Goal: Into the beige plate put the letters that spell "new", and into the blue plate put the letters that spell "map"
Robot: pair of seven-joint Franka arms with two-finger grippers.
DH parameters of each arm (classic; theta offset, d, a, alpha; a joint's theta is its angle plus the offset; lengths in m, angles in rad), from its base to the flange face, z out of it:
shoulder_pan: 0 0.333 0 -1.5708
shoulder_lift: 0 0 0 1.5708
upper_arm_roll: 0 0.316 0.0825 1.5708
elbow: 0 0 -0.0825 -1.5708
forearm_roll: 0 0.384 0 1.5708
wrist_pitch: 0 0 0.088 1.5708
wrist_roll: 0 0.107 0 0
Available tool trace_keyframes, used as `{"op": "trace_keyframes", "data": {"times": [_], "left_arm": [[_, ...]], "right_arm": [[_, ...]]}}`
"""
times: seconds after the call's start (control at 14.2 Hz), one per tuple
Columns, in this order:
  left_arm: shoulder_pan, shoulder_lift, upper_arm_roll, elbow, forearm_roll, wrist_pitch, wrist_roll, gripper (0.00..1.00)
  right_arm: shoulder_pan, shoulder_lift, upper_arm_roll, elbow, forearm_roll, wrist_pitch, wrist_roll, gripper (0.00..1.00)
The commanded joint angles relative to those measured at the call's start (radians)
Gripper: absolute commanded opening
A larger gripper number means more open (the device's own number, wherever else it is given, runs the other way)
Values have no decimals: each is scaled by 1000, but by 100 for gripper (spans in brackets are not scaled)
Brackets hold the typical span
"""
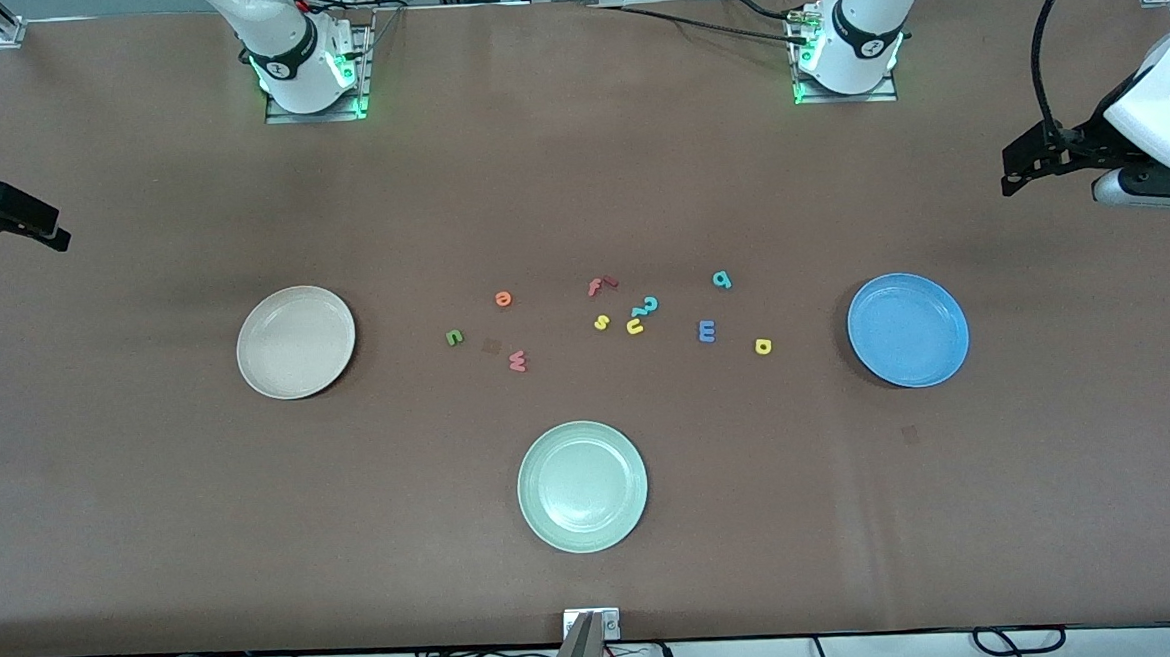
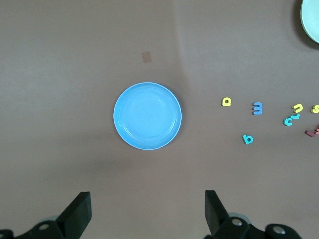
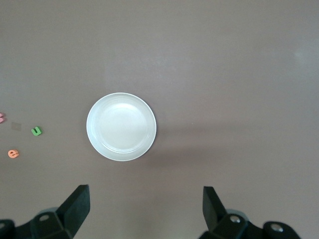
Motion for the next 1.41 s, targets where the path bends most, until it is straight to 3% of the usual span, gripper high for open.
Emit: {"op": "trace_keyframes", "data": {"times": [0.0, 1.34], "left_arm": [[-3, 7, 3, 22, -10, -11, 9, 100], [-3, 7, 3, 21, -10, -12, 9, 100]], "right_arm": [[-22, -18, 20, -18, -8, 6, 0, 100], [-22, 1, 20, -11, -7, 3, -14, 100]]}}
